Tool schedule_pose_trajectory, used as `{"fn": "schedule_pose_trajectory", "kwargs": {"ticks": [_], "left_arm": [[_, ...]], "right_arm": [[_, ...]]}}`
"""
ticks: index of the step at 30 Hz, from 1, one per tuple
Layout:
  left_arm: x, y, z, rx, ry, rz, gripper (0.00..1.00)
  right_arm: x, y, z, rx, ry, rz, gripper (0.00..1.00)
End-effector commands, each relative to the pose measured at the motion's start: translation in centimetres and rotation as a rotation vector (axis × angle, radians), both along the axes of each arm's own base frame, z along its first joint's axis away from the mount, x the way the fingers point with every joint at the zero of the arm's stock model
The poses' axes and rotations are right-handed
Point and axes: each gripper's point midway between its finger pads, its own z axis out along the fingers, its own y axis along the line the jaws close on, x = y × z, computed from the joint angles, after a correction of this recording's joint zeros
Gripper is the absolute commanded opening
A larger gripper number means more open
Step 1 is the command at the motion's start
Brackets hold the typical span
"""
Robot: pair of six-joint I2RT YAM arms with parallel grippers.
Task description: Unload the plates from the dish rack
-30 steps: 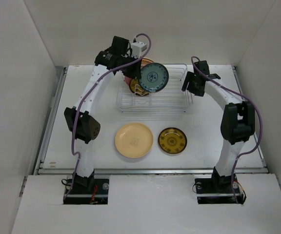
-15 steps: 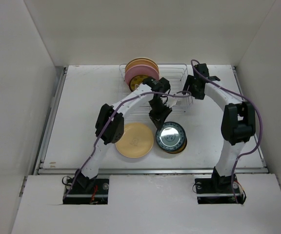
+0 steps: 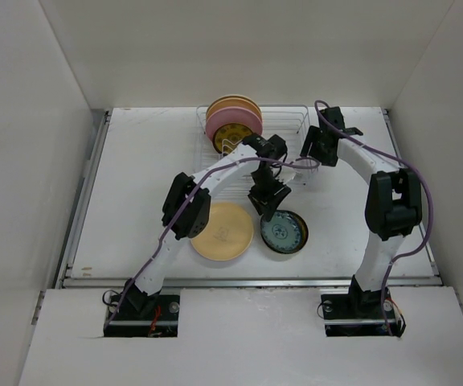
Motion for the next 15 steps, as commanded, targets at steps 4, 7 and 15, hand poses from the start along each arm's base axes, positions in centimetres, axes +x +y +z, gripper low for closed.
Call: {"fn": "schedule_pose_trajectory", "kwargs": {"ticks": [4,7,15], "left_arm": [[0.3,-0.9,3.6,-0.090,-0.008,0.004,0.47],[2.2,-0.7,8.2,-0.220,-0.053,0.047,0.48],[14.5,8.5,15.2,-0.181,-0.559,0.363,0.50]], "right_arm": [[0.7,-0.2,2.9,0.017,-0.091,-0.018,0.74],[0.7,-0.2,2.9,0.017,-0.091,-0.018,0.74],[1.0,0.2,2.3,0.033,-0.089,-0.005,0.74]]}}
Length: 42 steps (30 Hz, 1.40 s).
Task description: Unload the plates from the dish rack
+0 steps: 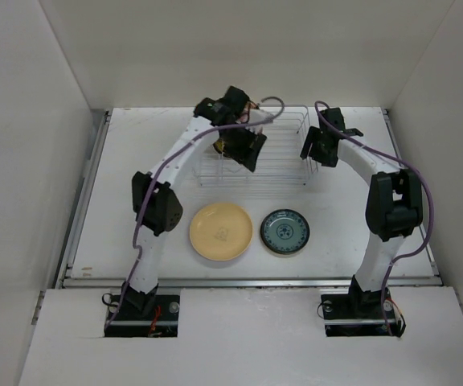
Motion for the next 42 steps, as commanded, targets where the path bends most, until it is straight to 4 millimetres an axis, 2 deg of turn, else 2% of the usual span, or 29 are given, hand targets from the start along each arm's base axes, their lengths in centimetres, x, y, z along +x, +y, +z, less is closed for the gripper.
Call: {"fn": "schedule_pose_trajectory", "kwargs": {"ticks": [1,2,3,5,7,8,9,10,13,14,15,17,25,27,28,30,31,33,34,36,37,40,42], "left_arm": [[6.7,5.1,5.6,0.002,-0.331,0.206,0.52],[8.6,6.8,5.8,0.056,-0.407,0.276,0.52],[10.8,7.7,5.8,0.066,-0.480,0.312,0.50],[12.8,9.0,6.7,0.107,-0.577,0.342,0.49],[14.4,9.3,5.8,0.140,-0.618,0.308,0.48],[15.5,9.6,6.5,0.127,-0.664,0.313,0.48],[16.0,9.0,6.4,0.108,-0.676,0.294,0.48],[16.9,9.5,6.2,0.111,-0.691,0.300,0.48],[18.2,9.4,5.2,0.111,-0.711,0.280,0.48],[18.8,9.6,4.0,0.117,-0.693,0.281,0.48],[19.1,9.5,3.9,0.122,-0.694,0.273,0.48],[19.5,9.3,2.2,0.136,-0.676,0.253,0.47],[21.9,9.5,0.0,0.178,-0.698,0.314,0.45],[22.0,9.6,-0.6,0.186,-0.688,0.328,0.45],[22.0,9.6,-1.2,0.187,-0.675,0.334,0.42],[21.8,9.0,-1.3,0.155,-0.656,0.339,0.30],[21.5,9.0,-1.5,0.154,-0.640,0.330,0.16],[21.2,8.8,-1.7,0.137,-0.612,0.353,0.04],[21.4,9.3,-1.7,0.140,-0.612,0.362,0.00],[20.8,9.2,-2.1,0.136,-0.580,0.362,0.00],[20.7,8.8,-2.1,0.117,-0.569,0.359,0.00],[20.5,9.3,-0.5,0.098,-0.587,0.366,0.00],[20.6,10.1,1.4,0.058,-0.594,0.401,0.00]], "right_arm": [[1.2,0.2,2.3,0.029,-0.087,-0.008,0.74],[1.2,0.2,2.3,0.029,-0.087,-0.008,0.72],[1.2,0.3,2.3,0.036,-0.085,-0.002,0.72],[1.2,0.3,1.9,0.035,-0.076,-0.002,0.72],[1.2,0.3,1.9,0.035,-0.076,-0.002,0.72],[1.2,0.3,1.9,0.035,-0.076,-0.002,0.71],[1.2,0.3,1.9,0.035,-0.076,-0.002,0.71],[1.2,0.5,1.9,0.042,-0.075,0.003,0.71],[1.0,0.4,1.6,0.035,-0.066,0.010,0.71],[1.0,0.2,2.0,0.028,-0.076,0.004,0.71],[1.0,0.2,2.0,0.028,-0.076,0.004,0.71],[0.8,0.0,1.8,0.019,-0.067,-0.001,0.71],[0.7,0.2,2.3,0.023,-0.074,0.012,0.71],[0.7,0.2,2.3,0.023,-0.074,0.012,0.71],[0.7,0.2,2.3,0.023,-0.074,0.012,0.71],[0.7,0.3,1.8,0.024,-0.064,0.026,0.71],[0.6,0.6,1.4,0.037,-0.052,0.037,0.71],[0.9,0.9,1.4,0.046,-0.052,0.043,0.71],[0.9,0.9,1.4,0.046,-0.052,0.044,0.71],[0.9,0.9,1.4,0.046,-0.052,0.044,0.70],[0.9,0.9,1.4,0.046,-0.052,0.044,0.70],[0.9,0.9,1.4,0.046,-0.052,0.044,0.70],[0.9,0.9,1.4,0.046,-0.052,0.044,0.70]]}}
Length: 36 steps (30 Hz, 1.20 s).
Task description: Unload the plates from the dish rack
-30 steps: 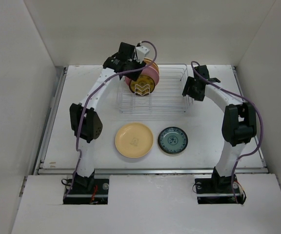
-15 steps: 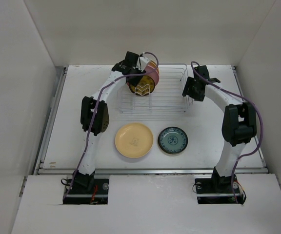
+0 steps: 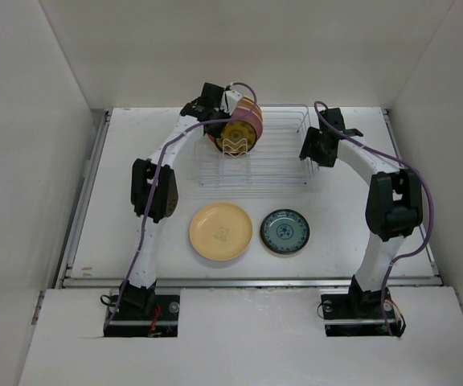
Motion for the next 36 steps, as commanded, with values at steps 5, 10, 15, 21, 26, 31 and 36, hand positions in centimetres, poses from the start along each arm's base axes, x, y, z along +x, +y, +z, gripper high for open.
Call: {"fn": "schedule_pose_trajectory", "kwargs": {"ticks": [5,10,15,21,26,31,36], "left_arm": [[-1.0,-0.7,10.2,-0.252,-0.101,-0.001,0.00],[-1.9,-0.6,12.6,-0.278,-0.123,-0.040,0.00],[-3.6,-1.0,13.8,-0.312,-0.094,-0.072,0.00],[-5.9,-1.1,15.8,-0.360,-0.064,-0.113,0.00],[-9.8,-2.5,15.9,-0.413,0.069,-0.193,0.00],[-18.4,-6.5,11.7,-0.326,0.345,-0.411,0.00],[-26.5,-10.1,4.8,-0.196,0.641,-0.553,0.00]], "right_arm": [[1.0,0.0,1.5,0.013,-0.056,0.007,0.70],[1.0,0.0,1.5,0.013,-0.056,0.007,0.70],[1.0,0.0,1.5,0.013,-0.056,0.007,0.70],[1.0,0.0,1.5,0.013,-0.056,0.007,0.70],[1.2,0.1,1.6,0.014,-0.066,0.007,0.70],[1.2,-0.1,1.6,0.007,-0.067,0.001,0.70],[1.0,-0.1,1.7,0.012,-0.067,-0.006,0.70]]}}
